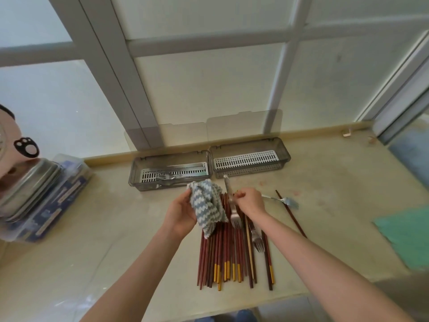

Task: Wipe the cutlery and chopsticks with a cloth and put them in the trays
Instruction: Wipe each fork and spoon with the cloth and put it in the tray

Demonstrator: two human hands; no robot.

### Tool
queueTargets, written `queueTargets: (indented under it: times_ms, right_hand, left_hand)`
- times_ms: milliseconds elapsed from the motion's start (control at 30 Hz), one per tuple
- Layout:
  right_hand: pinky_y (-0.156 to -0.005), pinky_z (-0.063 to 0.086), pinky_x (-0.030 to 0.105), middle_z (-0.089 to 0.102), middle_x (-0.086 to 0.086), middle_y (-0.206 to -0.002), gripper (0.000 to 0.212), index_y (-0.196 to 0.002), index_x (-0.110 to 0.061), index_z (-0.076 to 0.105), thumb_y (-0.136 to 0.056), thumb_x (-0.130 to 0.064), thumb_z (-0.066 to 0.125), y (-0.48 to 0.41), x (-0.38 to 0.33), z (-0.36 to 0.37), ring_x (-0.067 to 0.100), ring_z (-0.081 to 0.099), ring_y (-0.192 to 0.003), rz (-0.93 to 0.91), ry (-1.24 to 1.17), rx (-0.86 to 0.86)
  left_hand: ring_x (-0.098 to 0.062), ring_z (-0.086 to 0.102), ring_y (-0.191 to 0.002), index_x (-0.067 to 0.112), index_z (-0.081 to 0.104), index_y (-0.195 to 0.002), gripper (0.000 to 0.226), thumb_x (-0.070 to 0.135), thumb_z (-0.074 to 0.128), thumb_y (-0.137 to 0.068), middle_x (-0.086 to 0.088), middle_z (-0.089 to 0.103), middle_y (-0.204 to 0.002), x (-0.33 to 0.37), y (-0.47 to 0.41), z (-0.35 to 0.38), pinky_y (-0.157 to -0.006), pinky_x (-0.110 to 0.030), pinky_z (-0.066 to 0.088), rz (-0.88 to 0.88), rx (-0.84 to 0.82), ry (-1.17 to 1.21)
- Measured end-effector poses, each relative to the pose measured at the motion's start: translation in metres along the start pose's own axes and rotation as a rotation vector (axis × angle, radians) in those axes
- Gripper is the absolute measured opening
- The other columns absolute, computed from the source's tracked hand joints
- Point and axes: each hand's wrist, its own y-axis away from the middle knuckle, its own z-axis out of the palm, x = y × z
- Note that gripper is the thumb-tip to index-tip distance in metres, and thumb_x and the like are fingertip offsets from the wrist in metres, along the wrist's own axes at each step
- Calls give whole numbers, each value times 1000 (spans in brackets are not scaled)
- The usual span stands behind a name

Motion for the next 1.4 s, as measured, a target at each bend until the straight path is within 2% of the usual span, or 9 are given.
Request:
queueTargets:
  times_ms: [167,367,467,700,800,933,1133,1267,1400]
  right_hand:
    - [-43,46,20,67,8,-73,4,-93,-10,61,-89,-11,62,22,-52,-41,14,54,-46,-273,-785,64]
    - [-67,60,32,70,23,-98,16,-103,2,62,-88,-3,58,32,-70,-41,30,70,-77,-300,-1130,-364]
    - [-79,58,40,69,23,-102,21,-101,3,62,-92,-11,50,32,-63,-36,34,68,-92,-293,-1094,-553]
    - [-72,59,32,72,17,-91,15,-97,2,60,-83,3,65,38,-67,-34,28,72,-85,-261,-708,-476]
    - [-67,59,33,71,17,-83,24,-103,-1,53,-83,5,64,38,-69,-31,31,71,-77,-250,-609,-481]
    - [-62,57,30,71,20,-84,21,-103,-2,59,-84,8,60,42,-71,-25,30,71,-73,-225,-502,-495]
    - [-52,53,24,69,14,-78,18,-99,-1,61,-85,10,56,49,-72,-17,22,69,-64,-165,-478,-507]
    - [-76,58,46,71,17,-82,20,-101,-3,63,-86,8,53,45,-72,-17,30,70,-71,-96,-518,-557]
    - [-68,59,41,69,19,-81,20,-96,-2,64,-84,11,54,46,-69,-19,32,68,-69,-70,-485,-555]
  left_hand:
    - [-23,69,-70,1,56,-102,88,-6,85,-19,-15,68,-83,1,-9,-9,-77,-39,53,44,-65,267]
    - [-44,65,-88,-14,58,-104,73,-17,84,-36,-35,62,-100,4,-5,9,-66,-58,53,-28,-73,320]
    - [-35,59,-94,-5,52,-114,27,8,49,-90,-27,64,-98,7,-3,15,-75,-54,49,-31,30,120]
    - [-26,71,-78,8,59,-104,96,35,95,-20,-13,72,-91,19,-14,-4,-72,-43,51,74,-26,-44]
    - [-23,67,-84,13,56,-105,77,38,91,-41,-9,68,-96,28,-11,1,-78,-42,50,128,-69,-125]
    - [-23,61,-86,8,53,-103,15,6,53,-88,-12,61,-99,33,-6,16,-77,-38,50,230,48,-283]
    - [-24,63,-83,5,57,-81,10,3,67,-80,-11,64,-86,39,-8,27,-76,-35,53,318,362,-739]
    - [-21,65,-85,6,61,-91,19,12,73,-77,-8,66,-88,45,-14,27,-72,-31,54,351,432,-798]
    - [-22,63,-88,2,61,-107,27,13,66,-83,-7,64,-93,64,-13,19,-79,-31,51,424,575,-620]
